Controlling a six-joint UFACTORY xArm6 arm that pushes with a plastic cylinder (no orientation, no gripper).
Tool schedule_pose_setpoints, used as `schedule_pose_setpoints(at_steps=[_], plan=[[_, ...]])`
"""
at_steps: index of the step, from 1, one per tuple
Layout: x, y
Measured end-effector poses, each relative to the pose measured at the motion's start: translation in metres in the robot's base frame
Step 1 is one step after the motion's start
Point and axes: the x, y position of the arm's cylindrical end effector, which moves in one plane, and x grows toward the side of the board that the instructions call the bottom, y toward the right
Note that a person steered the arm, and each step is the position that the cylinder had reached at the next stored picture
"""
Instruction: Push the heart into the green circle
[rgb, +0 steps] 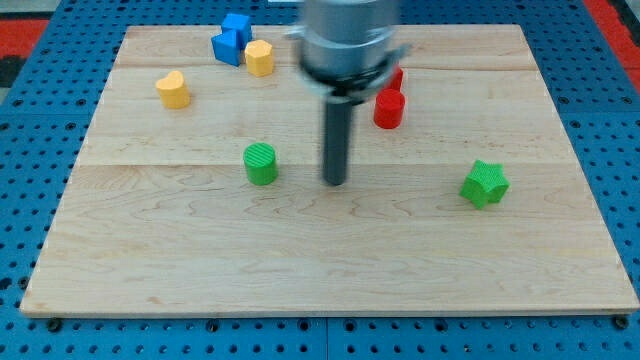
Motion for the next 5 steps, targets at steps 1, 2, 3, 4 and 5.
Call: schedule_pose_setpoints(at_steps=[1,2,3,4,5], plan=[[0.030,-0.108],[-0.045,-0.177],[-0.132,-0.203],[-0.175,-0.228],[-0.159,-0.152]])
